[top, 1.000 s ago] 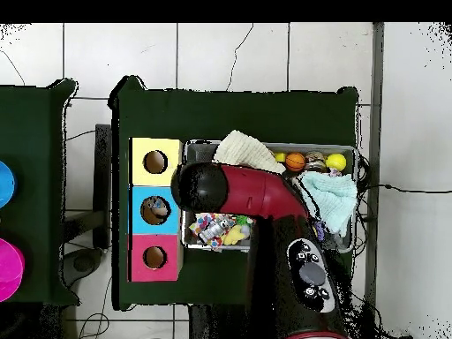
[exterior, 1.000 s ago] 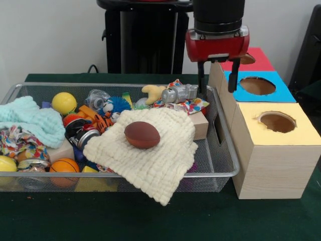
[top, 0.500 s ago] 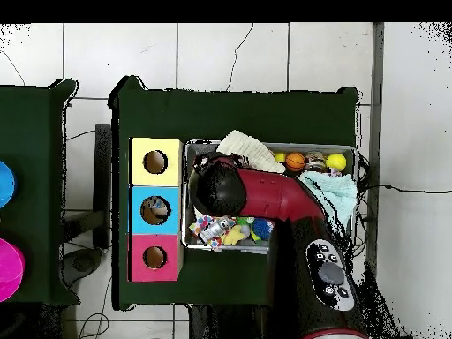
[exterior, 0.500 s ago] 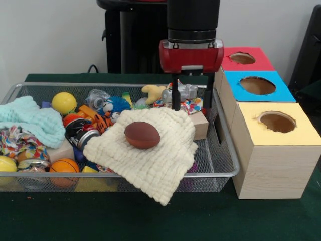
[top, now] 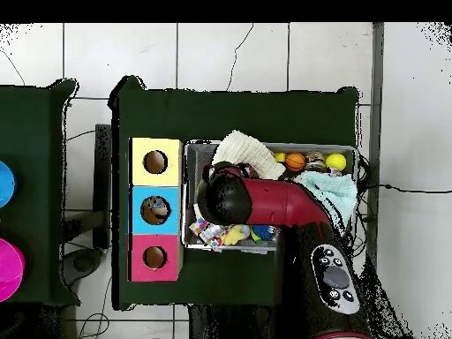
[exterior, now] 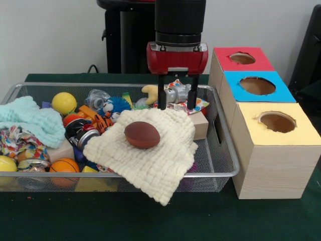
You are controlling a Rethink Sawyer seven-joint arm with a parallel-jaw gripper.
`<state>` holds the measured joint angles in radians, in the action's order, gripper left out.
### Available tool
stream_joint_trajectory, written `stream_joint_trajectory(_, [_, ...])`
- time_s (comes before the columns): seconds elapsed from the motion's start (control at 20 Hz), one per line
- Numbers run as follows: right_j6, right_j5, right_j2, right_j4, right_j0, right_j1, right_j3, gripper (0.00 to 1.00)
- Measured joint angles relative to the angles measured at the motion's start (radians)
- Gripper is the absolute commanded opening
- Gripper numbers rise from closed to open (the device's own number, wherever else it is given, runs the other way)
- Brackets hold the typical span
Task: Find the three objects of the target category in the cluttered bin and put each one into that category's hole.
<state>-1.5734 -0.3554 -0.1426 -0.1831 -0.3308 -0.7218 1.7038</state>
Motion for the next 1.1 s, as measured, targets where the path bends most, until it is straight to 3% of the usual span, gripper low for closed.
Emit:
stream_joint_trajectory(0.4, [0.0,0.002,0.003,-0.075,-0.018,-0.001,0.03,1.0])
stream_joint_trajectory(1.1, [0.0,0.013,0.002,-0.171,-0.194,-0.001,0.102,1.0])
